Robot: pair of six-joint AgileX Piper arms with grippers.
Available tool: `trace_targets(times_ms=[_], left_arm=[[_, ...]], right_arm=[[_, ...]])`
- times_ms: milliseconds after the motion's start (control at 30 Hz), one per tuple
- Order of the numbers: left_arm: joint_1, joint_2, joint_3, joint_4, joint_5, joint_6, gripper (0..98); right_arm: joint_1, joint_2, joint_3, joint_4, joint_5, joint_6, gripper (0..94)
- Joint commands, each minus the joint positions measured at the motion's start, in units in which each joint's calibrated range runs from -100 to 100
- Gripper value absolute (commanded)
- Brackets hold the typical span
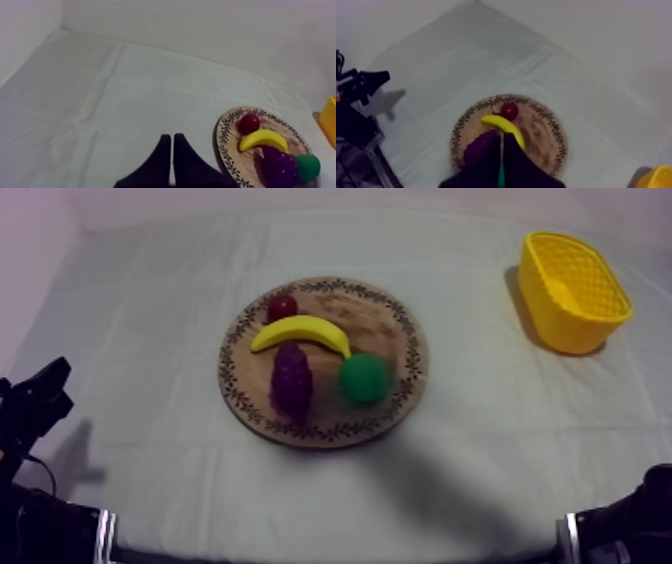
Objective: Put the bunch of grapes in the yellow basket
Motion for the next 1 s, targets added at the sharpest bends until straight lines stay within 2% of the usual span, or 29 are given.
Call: trace_targets(times_ms=[0,167,367,767,967], left_arm=[[0.0,0.0,0.0,-0.04,0.0,0.0,0.1],[0.0,0.0,0.0,-0.04,0.0,0.0,0.1],[0.0,0.0,0.0,-0.04,0.0,0.0,0.1],[0.0,0.0,0.0,-0.04,0.0,0.0,0.1],[0.0,0.0,0.0,-0.04,0.0,0.0,0.1]], right_arm=[[-0.3,5.2,-9.4,0.1,8.0,-4.2,0.2],[-1.3,12.2,-17.5,0.3,17.7,-8.1,0.2],[-3.8,19.9,-24.8,2.9,27.0,-12.4,0.2],[-5.1,31.1,-29.5,4.4,29.1,-19.1,0.2],[-5.3,35.5,-29.8,3.3,29.2,-21.5,0.2]])
